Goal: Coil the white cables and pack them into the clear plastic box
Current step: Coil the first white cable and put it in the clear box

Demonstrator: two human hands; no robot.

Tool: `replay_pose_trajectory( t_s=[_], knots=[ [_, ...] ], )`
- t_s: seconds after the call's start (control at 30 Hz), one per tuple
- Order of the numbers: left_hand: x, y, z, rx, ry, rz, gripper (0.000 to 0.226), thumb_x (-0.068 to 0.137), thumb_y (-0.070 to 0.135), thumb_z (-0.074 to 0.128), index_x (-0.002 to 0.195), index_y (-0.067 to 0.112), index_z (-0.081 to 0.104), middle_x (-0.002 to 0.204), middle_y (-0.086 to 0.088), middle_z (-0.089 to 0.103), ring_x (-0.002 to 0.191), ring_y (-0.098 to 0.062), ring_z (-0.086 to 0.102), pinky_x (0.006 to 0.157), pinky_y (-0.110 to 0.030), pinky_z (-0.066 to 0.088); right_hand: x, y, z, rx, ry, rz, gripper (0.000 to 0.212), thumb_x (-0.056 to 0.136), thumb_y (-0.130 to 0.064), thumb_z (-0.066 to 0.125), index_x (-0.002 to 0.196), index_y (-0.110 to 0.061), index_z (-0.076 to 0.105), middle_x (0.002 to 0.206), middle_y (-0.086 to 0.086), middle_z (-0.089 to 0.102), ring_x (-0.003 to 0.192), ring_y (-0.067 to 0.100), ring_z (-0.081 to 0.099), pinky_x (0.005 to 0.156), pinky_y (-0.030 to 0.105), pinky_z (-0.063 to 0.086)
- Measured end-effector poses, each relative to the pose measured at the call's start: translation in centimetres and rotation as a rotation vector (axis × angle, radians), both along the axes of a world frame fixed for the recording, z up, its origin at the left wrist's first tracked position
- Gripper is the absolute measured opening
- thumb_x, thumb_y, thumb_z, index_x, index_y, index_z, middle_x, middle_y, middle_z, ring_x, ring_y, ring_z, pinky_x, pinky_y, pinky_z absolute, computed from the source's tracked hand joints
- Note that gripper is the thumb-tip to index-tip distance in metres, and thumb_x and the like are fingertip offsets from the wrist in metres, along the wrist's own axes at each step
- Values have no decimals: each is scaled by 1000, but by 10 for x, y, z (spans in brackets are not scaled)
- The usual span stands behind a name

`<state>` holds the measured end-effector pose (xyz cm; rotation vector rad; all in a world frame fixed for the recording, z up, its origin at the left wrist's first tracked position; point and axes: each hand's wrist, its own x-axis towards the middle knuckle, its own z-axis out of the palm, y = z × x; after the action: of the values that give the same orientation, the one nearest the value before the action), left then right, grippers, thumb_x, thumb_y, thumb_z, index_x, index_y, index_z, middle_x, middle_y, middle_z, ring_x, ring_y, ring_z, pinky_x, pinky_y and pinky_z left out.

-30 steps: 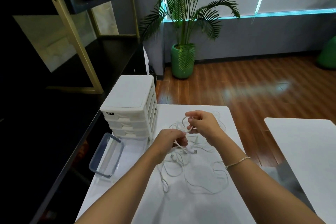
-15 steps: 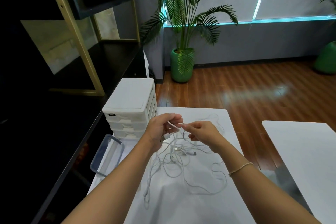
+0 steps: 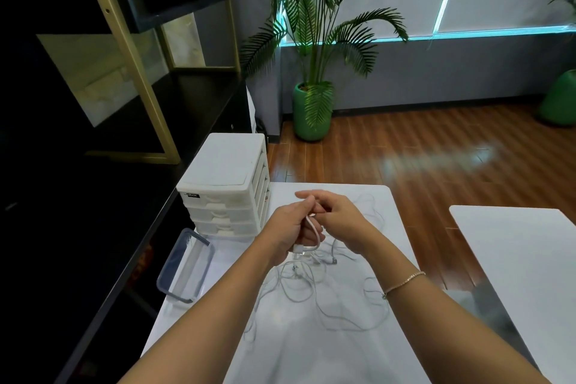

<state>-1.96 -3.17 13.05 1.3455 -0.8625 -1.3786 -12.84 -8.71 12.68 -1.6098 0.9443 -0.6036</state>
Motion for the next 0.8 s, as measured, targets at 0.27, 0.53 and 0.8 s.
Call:
replay_pose_trajectory(
  t_s=[0.27, 0.53, 0.8],
  knots=[
    [0, 4, -5, 5, -102, -228, 34, 84, 15, 66, 115, 11, 51, 59, 7, 61, 57, -12, 60, 62, -23, 52, -7, -1, 5, 82, 2, -166, 37, 75, 8, 51, 91, -16, 75, 87, -8, 68, 87, 7, 60, 65, 17, 46],
    [9, 0, -5, 31, -172, -252, 46, 87, 19, 62, 128, 5, 45, 82, -2, 68, 69, -12, 63, 66, -23, 54, -9, -6, 0, 7, 50, -203, 29, 79, 2, 56, 97, -10, 74, 83, -11, 65, 82, 2, 58, 64, 13, 43],
    [3, -1, -6, -49, -645, -293, 25, 97, 37, 42, 88, 18, 55, 87, -7, 73, 72, -9, 63, 76, -23, 48, -8, -16, 0, 0, 87, -215, 27, 74, -5, 63, 97, -13, 74, 103, -3, 69, 96, 9, 60, 70, 14, 44]
  ],
)
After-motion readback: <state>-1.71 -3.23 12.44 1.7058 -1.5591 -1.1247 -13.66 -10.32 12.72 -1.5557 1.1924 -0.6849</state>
